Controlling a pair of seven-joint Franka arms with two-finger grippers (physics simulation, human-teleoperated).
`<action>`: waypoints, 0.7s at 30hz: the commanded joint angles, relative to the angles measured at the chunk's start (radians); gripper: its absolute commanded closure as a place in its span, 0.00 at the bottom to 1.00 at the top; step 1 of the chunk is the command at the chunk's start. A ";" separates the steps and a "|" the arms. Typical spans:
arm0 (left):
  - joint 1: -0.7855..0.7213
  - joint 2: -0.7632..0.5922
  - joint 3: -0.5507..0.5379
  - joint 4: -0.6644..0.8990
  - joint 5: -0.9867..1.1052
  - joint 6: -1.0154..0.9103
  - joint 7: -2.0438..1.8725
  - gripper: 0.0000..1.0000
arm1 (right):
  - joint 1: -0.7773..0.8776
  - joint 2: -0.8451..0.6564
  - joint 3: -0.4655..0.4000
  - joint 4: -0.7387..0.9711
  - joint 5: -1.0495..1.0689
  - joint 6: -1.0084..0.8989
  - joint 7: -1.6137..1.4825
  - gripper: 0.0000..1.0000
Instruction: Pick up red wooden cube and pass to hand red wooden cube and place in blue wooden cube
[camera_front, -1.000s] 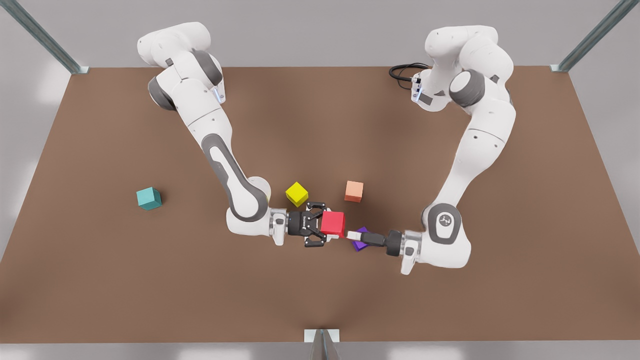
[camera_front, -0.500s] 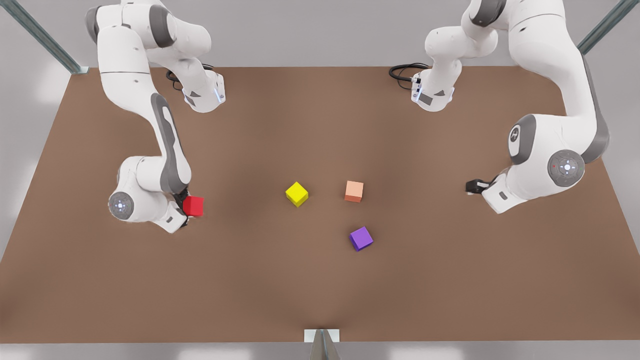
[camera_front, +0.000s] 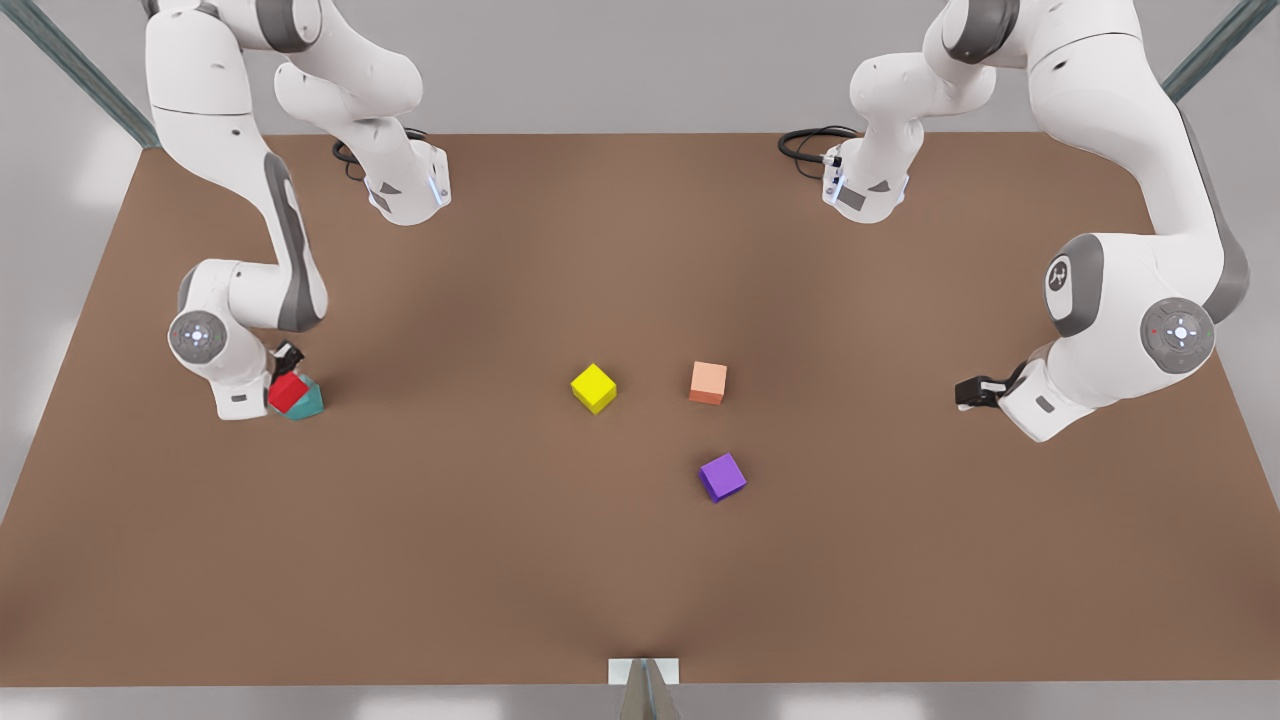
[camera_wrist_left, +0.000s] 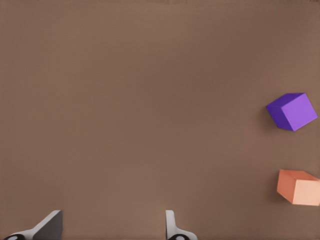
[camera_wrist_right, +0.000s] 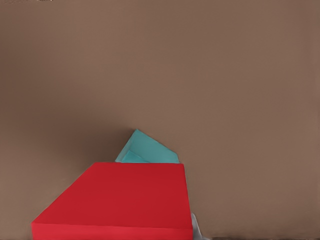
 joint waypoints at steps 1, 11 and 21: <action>0.000 -0.001 0.000 0.000 -0.002 0.004 -0.032 0.00 | -0.013 0.007 0.000 -0.005 -0.017 0.081 0.482 0.32; 0.003 -0.001 0.000 -0.001 -0.003 0.005 -0.032 0.00 | -0.040 0.016 0.003 -0.079 0.000 0.084 0.489 0.32; 0.003 -0.001 0.000 0.000 -0.003 0.005 -0.032 0.00 | -0.029 0.032 0.004 -0.067 0.007 0.070 0.500 0.00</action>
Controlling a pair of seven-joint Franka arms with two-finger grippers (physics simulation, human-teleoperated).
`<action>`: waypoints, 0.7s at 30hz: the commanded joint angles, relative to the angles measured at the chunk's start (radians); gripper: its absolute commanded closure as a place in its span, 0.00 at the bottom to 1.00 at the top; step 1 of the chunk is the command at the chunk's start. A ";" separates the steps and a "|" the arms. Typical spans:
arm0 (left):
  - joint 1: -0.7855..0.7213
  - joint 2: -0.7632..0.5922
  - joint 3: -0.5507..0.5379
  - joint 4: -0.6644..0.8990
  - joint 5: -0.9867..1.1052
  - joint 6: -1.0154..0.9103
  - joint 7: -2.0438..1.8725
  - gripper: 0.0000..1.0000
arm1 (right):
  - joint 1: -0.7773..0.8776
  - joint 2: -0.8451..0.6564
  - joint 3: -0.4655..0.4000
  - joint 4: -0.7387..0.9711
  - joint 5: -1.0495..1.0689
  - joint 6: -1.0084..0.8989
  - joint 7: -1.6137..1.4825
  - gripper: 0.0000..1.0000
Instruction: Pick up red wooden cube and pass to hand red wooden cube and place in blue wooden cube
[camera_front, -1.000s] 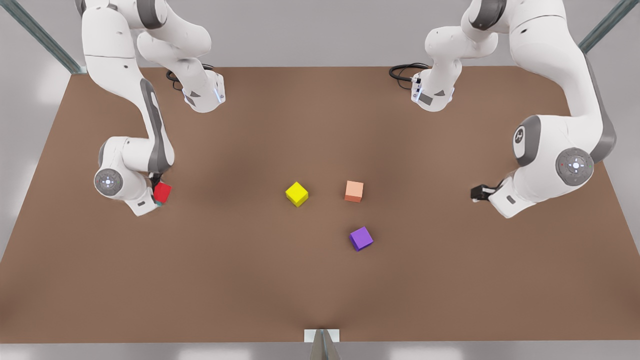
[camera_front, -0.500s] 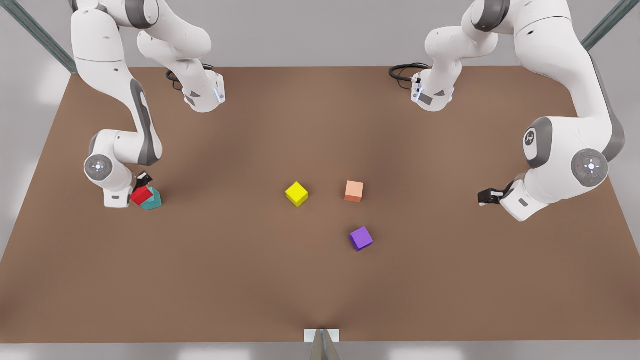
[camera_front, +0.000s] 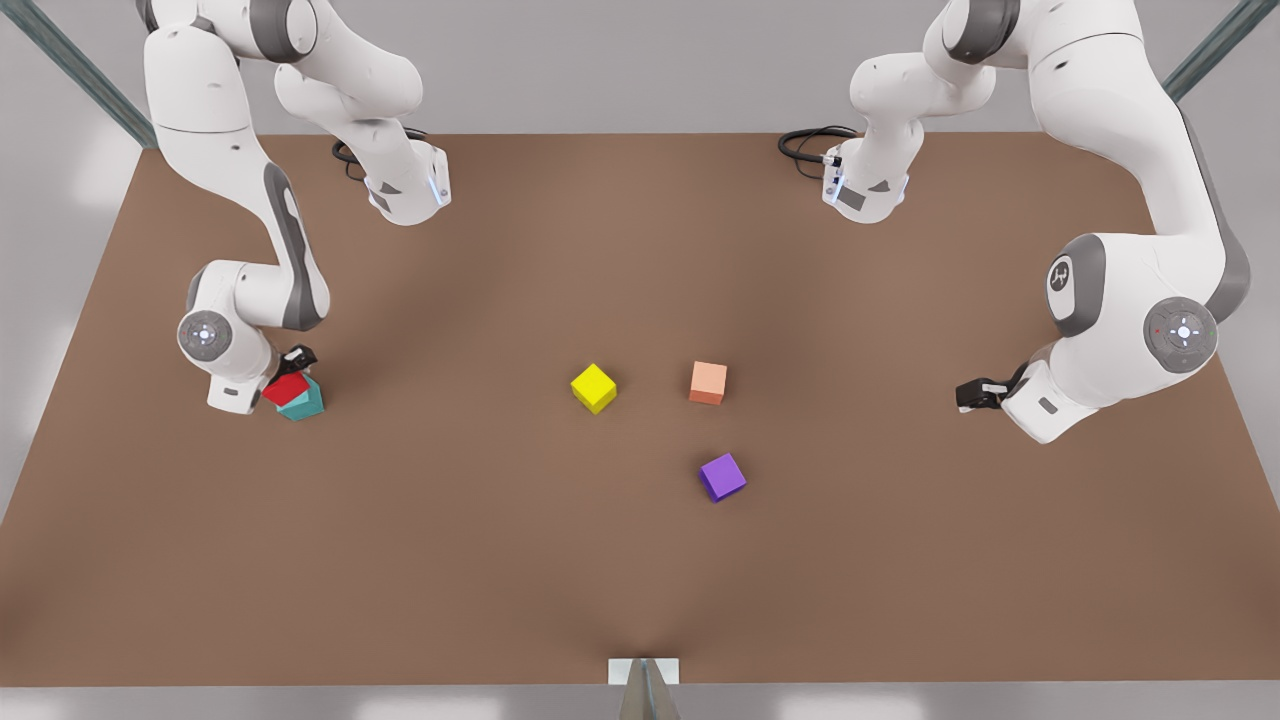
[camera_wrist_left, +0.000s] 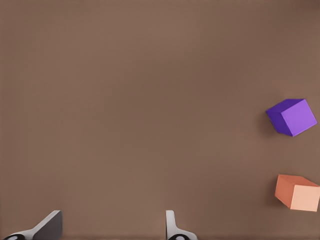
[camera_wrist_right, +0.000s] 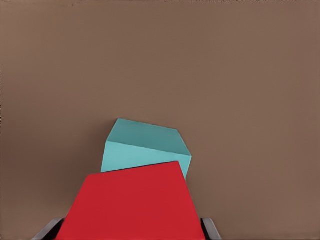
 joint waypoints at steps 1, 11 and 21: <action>0.000 -0.001 0.000 -0.001 0.001 0.000 -0.010 0.00 | 0.006 0.000 0.004 0.006 0.025 -0.016 0.163 0.00; -0.001 -0.001 0.000 0.001 0.001 0.000 -0.010 0.00 | 0.134 0.264 0.116 0.754 0.309 -0.615 0.469 0.00; -0.001 -0.001 0.000 0.001 0.002 0.000 -0.010 0.00 | -0.080 -0.066 0.288 0.863 0.260 -1.053 0.709 0.00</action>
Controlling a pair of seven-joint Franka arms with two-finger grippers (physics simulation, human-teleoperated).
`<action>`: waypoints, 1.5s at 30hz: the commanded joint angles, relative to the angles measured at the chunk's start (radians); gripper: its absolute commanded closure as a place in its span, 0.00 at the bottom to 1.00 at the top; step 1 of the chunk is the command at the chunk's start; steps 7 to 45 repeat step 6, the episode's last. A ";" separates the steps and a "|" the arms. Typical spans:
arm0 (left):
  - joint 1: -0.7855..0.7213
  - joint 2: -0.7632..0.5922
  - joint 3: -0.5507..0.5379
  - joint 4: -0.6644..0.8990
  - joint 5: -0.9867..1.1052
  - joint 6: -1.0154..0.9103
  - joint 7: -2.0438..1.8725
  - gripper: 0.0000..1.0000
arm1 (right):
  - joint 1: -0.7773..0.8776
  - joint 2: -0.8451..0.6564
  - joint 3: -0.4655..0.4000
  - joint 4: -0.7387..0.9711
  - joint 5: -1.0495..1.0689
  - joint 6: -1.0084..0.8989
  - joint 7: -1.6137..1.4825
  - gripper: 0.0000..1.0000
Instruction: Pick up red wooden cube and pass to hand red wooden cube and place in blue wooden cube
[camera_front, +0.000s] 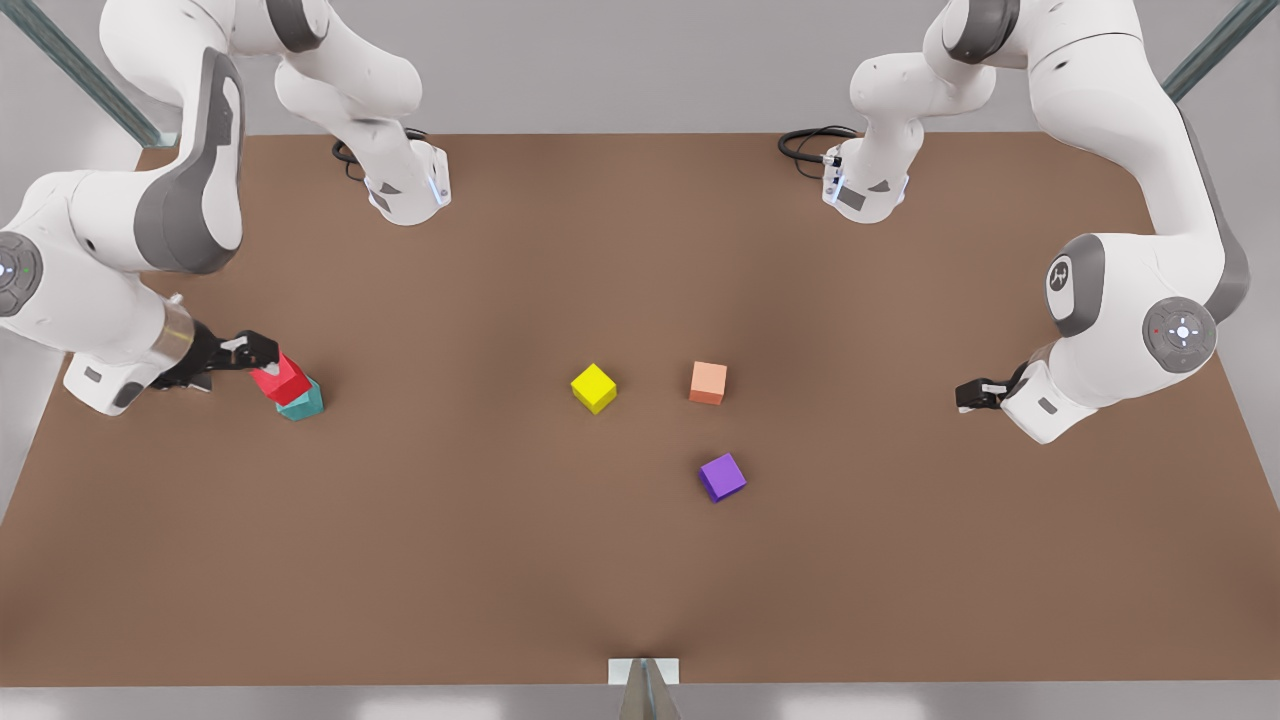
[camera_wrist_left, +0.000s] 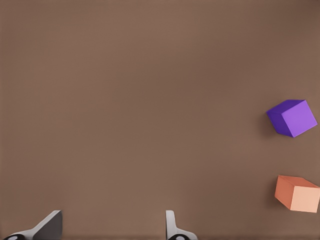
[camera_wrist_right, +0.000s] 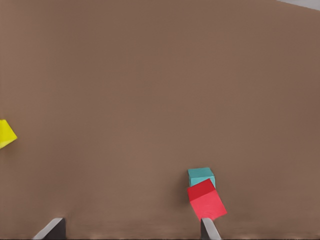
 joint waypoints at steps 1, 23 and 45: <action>0.000 -0.001 0.000 0.001 0.002 0.000 -0.004 0.00 | -0.013 -0.031 0.019 -0.036 -0.001 -0.126 0.355 0.00; 0.000 -0.001 0.000 0.001 0.001 -0.002 -0.004 0.00 | -0.008 -0.036 0.018 -0.036 -0.017 -0.125 0.357 0.00; 0.000 -0.001 0.000 0.001 0.001 -0.002 -0.004 0.00 | -0.008 -0.036 0.018 -0.036 -0.017 -0.125 0.357 0.00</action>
